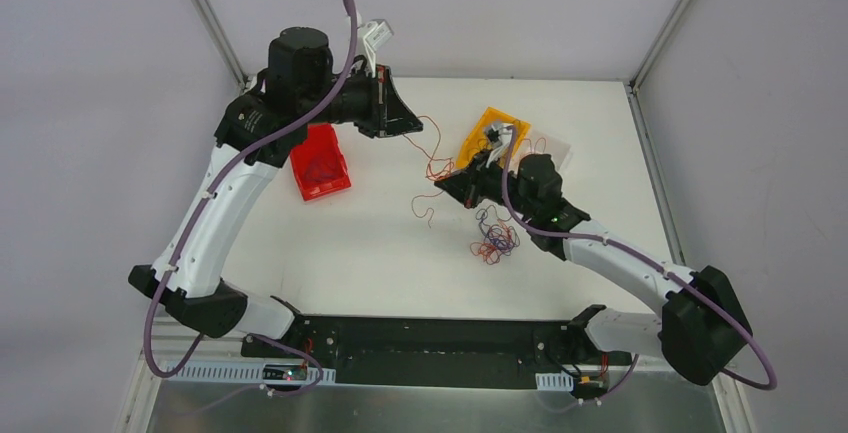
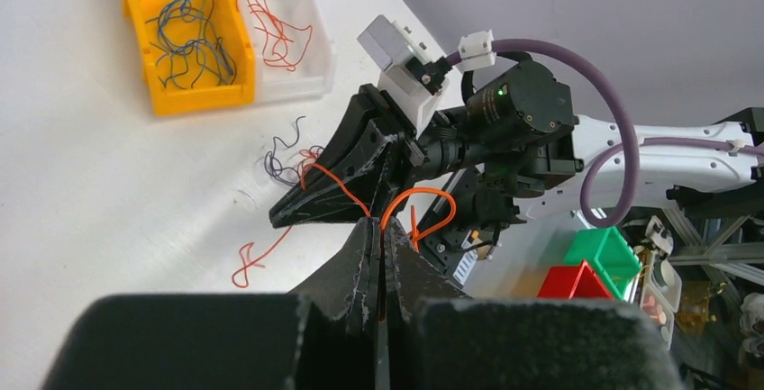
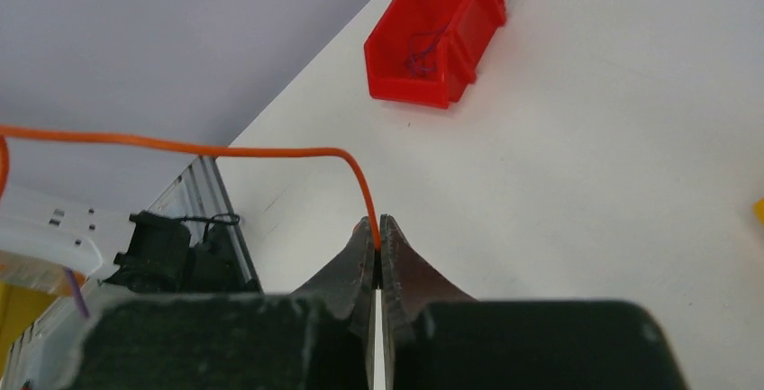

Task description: Untangle the cables

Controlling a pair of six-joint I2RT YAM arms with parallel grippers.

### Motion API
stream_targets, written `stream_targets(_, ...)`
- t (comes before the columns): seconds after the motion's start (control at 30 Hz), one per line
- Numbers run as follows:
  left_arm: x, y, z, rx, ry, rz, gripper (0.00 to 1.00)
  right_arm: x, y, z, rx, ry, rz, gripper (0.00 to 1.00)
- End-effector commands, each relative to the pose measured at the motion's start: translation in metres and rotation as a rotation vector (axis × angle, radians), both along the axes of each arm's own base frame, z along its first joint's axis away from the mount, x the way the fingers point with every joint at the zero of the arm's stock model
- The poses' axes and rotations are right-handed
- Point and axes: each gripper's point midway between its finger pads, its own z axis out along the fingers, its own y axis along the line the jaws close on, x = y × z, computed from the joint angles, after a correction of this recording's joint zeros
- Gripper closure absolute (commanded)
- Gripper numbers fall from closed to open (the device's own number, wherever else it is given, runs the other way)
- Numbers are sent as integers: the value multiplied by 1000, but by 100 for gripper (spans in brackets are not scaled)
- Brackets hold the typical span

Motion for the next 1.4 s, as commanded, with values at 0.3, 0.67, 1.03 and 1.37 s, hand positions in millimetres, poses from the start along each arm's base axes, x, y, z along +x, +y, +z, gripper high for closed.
stream_targets(0.3,96,-65,-68,38,63,65,100,95,-137,30,98,180,-686,100)
stream_targets(0.67,172,-182,-129,-25,67,33,100,154,-248,-17,109,401,-1035,100)
stream_targets(1.03,211,-238,-228,42,31,77,100,178,-291,-70,13,504,-1139,100)
stream_targets(1.37,198,-260,-274,166,-23,115,98,184,-282,-92,-145,523,-1148,100)
